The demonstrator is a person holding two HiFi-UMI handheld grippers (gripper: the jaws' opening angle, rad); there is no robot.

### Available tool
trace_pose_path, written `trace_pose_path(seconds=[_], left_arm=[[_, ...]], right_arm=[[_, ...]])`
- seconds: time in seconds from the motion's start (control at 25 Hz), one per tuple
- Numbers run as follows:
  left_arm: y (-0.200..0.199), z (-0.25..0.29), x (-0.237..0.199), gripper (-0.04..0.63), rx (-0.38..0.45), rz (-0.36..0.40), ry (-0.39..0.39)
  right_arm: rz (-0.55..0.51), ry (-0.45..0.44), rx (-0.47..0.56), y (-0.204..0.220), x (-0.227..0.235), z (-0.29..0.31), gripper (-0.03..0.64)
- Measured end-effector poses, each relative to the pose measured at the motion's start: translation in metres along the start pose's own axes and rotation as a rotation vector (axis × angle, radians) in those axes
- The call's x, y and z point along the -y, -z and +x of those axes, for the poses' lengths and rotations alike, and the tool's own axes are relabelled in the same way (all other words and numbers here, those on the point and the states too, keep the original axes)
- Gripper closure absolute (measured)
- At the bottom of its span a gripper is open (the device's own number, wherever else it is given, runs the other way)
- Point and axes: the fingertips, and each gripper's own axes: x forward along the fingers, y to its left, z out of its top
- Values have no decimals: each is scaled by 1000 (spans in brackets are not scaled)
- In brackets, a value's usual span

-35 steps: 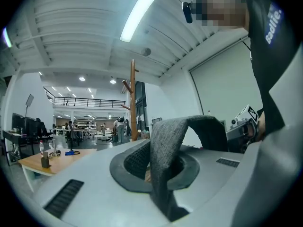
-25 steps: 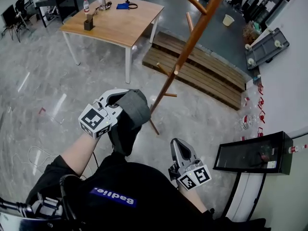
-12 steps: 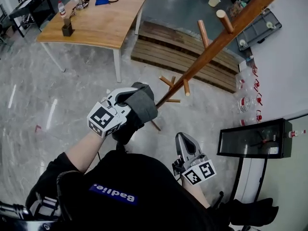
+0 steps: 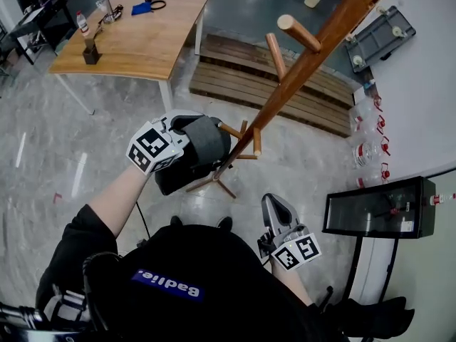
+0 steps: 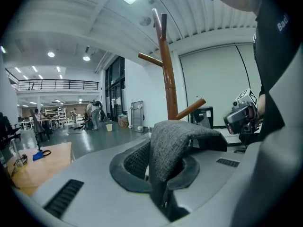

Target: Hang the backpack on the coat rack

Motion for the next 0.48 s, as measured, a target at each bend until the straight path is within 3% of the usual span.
trace_pose_path(seconds=[0.24, 0.48], left_arm=[[0, 31, -9, 565, -77, 57, 103], [16, 63, -15, 565, -168, 55, 194]], right_arm=[[19, 9, -51, 10, 29, -4, 611], [32, 13, -75, 15, 41, -6, 611]])
